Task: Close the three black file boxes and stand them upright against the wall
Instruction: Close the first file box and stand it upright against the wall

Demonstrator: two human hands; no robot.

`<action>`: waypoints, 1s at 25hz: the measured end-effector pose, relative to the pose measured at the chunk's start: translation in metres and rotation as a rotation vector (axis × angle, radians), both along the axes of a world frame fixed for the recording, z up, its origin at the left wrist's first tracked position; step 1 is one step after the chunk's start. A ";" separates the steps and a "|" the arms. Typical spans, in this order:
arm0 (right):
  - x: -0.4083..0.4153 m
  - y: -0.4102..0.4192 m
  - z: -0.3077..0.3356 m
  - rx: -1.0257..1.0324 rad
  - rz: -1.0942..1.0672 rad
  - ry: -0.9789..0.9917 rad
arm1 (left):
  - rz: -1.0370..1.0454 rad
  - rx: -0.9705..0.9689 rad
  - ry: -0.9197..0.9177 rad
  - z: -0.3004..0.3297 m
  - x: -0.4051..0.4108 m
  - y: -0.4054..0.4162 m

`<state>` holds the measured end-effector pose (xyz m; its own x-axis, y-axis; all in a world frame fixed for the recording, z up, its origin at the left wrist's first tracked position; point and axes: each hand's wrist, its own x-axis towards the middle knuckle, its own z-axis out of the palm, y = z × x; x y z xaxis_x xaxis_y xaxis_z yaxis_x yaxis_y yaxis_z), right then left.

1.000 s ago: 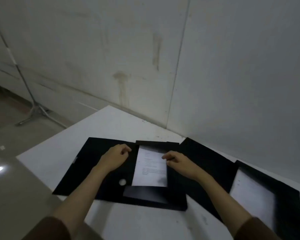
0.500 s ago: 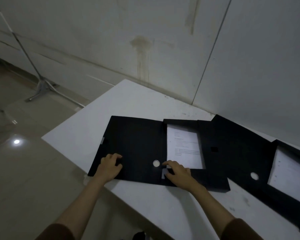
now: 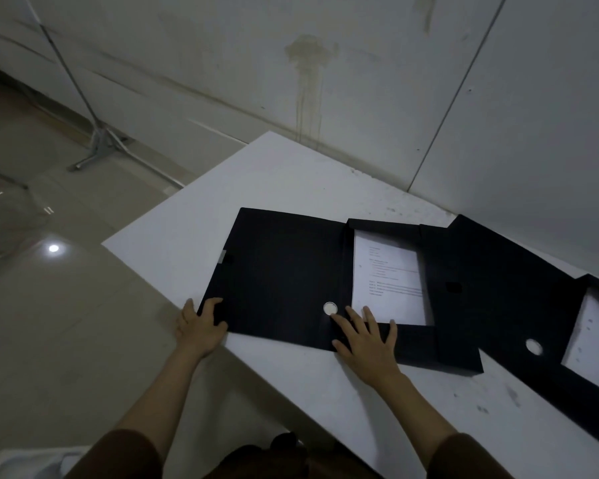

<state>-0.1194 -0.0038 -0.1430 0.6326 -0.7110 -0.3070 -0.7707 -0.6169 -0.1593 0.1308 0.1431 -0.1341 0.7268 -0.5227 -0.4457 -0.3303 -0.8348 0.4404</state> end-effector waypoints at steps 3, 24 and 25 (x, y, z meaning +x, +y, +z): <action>-0.001 0.001 -0.003 -0.028 0.004 0.000 | 0.119 -0.128 -0.006 0.003 0.000 -0.002; -0.003 -0.031 0.139 0.686 -0.093 -1.013 | -0.248 -0.981 -0.003 0.138 -0.120 -0.063; -0.007 -0.032 0.150 0.666 -0.069 -1.059 | -0.346 -0.967 0.045 0.138 -0.129 -0.070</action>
<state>-0.1263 -0.0359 0.0072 0.7555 -0.6549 0.0170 -0.1011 -0.1422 -0.9847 0.0016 0.0734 0.0042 0.4612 -0.8501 0.2542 -0.4523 0.0212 0.8916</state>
